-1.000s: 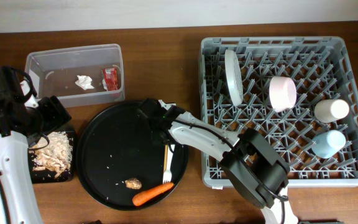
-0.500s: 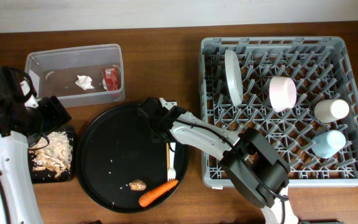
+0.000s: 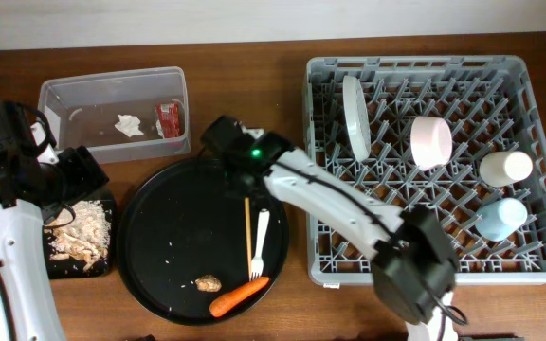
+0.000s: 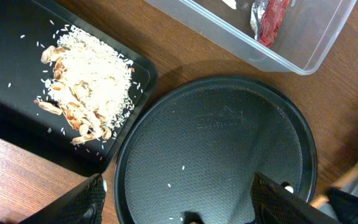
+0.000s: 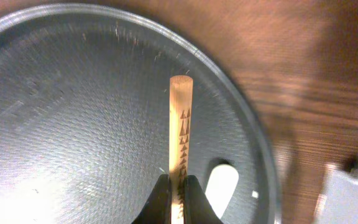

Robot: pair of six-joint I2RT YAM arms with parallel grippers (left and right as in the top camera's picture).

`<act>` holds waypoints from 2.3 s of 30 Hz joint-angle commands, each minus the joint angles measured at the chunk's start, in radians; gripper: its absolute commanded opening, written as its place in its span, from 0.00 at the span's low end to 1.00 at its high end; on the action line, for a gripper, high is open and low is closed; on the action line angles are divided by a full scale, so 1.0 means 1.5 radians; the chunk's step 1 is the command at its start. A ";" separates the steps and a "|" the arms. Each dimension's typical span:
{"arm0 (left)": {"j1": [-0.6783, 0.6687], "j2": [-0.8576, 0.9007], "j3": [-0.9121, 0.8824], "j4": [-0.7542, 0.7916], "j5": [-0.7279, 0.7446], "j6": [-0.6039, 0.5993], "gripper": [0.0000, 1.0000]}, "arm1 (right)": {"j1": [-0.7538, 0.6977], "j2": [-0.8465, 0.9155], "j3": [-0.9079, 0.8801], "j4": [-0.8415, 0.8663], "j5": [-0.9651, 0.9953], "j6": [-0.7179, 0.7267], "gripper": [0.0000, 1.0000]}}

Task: Sort waste into correct bins and load items into the dishwasher rack
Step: 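Place the chopstick upright in the rack's left side, then grasp the white fork on the platter with the right gripper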

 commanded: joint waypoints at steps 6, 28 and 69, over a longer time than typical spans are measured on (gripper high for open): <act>0.003 -0.003 0.004 0.000 0.007 -0.004 0.74 | -0.141 -0.193 0.019 -0.114 0.048 -0.124 0.04; 0.003 -0.003 0.004 -0.001 0.007 -0.004 0.74 | -0.258 -0.180 -0.081 -0.166 -0.057 -0.284 0.04; 0.003 -0.003 0.004 -0.004 0.008 -0.004 0.74 | 0.097 -0.025 -0.088 -0.117 -0.090 0.013 0.43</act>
